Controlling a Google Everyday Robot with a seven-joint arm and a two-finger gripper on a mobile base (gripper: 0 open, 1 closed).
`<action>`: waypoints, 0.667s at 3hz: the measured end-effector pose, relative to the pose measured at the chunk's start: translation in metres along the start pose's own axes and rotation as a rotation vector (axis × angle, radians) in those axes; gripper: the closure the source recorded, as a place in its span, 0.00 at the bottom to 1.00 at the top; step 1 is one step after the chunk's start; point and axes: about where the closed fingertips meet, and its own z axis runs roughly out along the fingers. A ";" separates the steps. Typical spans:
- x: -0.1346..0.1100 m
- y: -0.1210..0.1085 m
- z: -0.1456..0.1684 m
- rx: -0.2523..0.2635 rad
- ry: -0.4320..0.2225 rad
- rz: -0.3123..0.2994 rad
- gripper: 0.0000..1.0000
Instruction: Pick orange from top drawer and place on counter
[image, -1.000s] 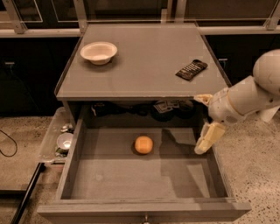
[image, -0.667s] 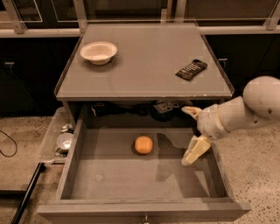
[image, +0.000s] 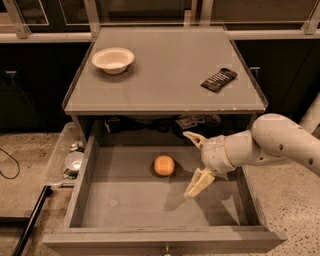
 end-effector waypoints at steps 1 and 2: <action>0.000 0.000 0.000 0.000 0.000 0.000 0.00; 0.011 -0.002 0.012 0.019 -0.012 0.028 0.00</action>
Offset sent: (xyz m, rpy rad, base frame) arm 0.0144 -0.0006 -0.0333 0.0480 0.0150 -0.0754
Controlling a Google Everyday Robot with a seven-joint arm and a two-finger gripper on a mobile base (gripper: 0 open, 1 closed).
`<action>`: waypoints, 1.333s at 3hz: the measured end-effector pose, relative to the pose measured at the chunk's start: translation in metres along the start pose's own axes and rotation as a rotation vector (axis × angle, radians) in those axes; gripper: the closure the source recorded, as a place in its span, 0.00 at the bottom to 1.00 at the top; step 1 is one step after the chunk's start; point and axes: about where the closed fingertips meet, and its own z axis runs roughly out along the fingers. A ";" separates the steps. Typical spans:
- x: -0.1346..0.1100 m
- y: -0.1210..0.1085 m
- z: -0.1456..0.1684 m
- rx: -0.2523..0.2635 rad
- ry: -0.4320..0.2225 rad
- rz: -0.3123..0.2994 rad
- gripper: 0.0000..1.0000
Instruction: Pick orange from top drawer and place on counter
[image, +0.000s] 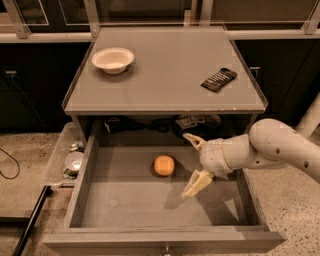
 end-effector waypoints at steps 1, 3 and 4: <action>0.013 -0.009 0.017 0.017 -0.004 0.037 0.00; 0.038 -0.031 0.058 -0.003 0.014 0.139 0.00; 0.050 -0.037 0.074 -0.015 0.025 0.186 0.00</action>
Offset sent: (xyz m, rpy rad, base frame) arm 0.0534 0.0140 -0.0580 0.0266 0.0970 -0.1008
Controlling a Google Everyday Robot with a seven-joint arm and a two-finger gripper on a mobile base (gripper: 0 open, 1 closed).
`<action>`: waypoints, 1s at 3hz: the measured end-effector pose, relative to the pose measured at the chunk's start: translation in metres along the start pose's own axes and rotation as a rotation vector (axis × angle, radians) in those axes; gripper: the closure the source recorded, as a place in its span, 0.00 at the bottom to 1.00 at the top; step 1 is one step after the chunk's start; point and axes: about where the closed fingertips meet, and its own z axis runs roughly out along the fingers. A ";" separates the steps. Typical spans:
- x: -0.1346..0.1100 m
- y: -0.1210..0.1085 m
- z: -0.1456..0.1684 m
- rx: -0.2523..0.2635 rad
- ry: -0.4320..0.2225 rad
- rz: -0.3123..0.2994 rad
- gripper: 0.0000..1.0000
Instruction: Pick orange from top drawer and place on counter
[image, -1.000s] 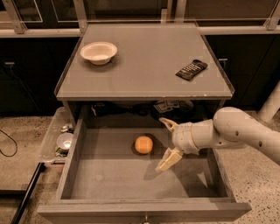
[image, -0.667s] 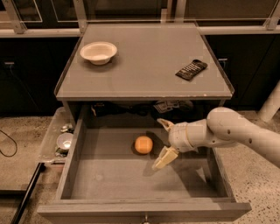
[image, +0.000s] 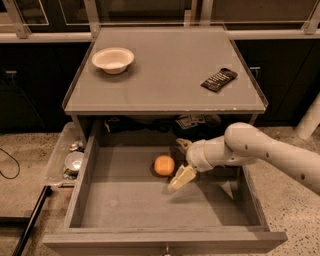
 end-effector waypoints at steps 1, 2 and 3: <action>-0.014 0.000 0.022 -0.039 -0.028 0.023 0.00; -0.017 0.001 0.023 -0.043 -0.032 0.021 0.00; -0.017 0.001 0.023 -0.043 -0.032 0.021 0.19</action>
Offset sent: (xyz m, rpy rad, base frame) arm 0.0079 0.0415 0.0091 0.0614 0.0311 0.0427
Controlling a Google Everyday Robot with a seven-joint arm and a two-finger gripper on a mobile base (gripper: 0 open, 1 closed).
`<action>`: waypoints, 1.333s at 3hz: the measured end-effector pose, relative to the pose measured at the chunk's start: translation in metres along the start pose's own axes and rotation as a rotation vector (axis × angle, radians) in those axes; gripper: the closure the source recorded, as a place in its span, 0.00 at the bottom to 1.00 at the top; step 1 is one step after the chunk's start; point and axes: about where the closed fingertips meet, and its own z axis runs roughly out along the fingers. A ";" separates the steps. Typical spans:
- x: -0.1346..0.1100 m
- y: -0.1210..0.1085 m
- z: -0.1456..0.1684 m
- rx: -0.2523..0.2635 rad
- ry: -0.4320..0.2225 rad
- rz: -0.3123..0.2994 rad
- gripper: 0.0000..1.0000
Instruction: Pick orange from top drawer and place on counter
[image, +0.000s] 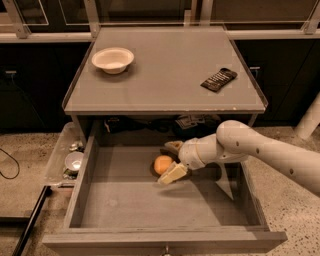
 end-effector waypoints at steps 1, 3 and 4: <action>0.000 0.000 0.000 0.000 0.000 0.000 0.43; 0.001 0.001 0.001 -0.002 0.001 0.001 0.88; 0.017 0.009 0.001 -0.016 0.003 0.041 1.00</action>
Offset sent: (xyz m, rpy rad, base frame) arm 0.0000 0.0000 0.0000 0.0000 0.0000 0.0000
